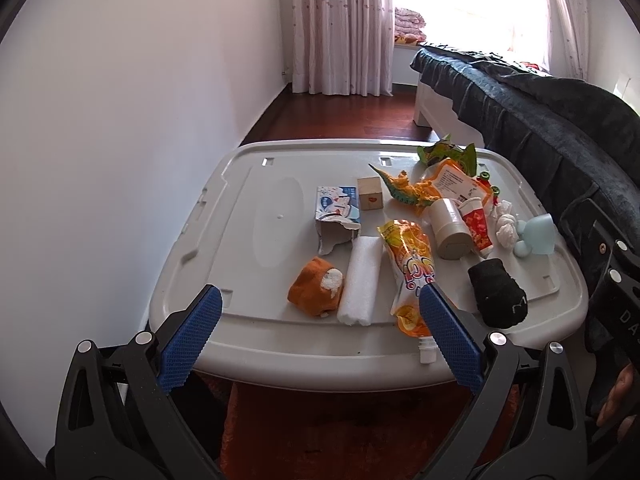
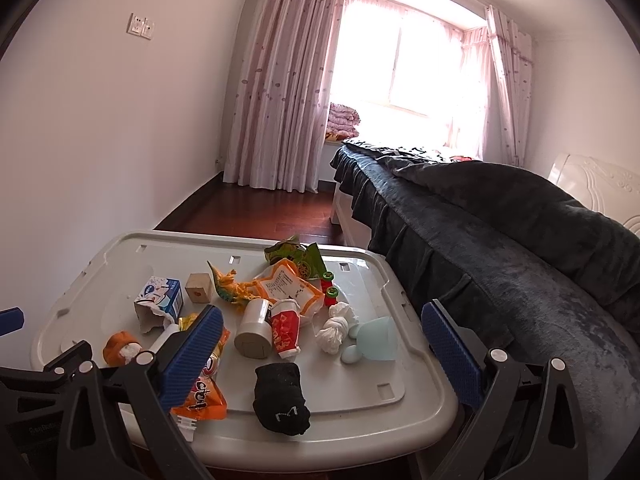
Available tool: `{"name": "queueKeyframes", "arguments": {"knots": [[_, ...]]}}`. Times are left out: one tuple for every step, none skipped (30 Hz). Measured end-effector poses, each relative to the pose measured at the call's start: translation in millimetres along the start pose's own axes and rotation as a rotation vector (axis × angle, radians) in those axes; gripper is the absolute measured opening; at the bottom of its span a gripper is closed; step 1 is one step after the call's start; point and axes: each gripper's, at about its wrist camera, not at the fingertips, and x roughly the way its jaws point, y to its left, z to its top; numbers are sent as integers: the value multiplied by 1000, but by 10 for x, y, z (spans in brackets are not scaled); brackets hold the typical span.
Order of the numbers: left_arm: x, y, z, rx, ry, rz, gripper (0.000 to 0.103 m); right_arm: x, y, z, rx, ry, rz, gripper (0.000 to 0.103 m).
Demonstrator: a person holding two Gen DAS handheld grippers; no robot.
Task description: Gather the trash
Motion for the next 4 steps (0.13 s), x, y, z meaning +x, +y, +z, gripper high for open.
{"name": "queueKeyframes", "arguments": {"knots": [[1, 0, -3, 1, -3, 0, 96, 0, -1, -1, 0, -1, -1, 98], [0, -1, -8, 2, -6, 2, 96, 2, 1, 0, 0, -2, -2, 98], [5, -6, -1, 3, -6, 5, 96, 5, -3, -2, 2, -2, -2, 98], [10, -10, -3, 5, -6, 8, 96, 4, -5, -2, 2, -2, -2, 98]]}}
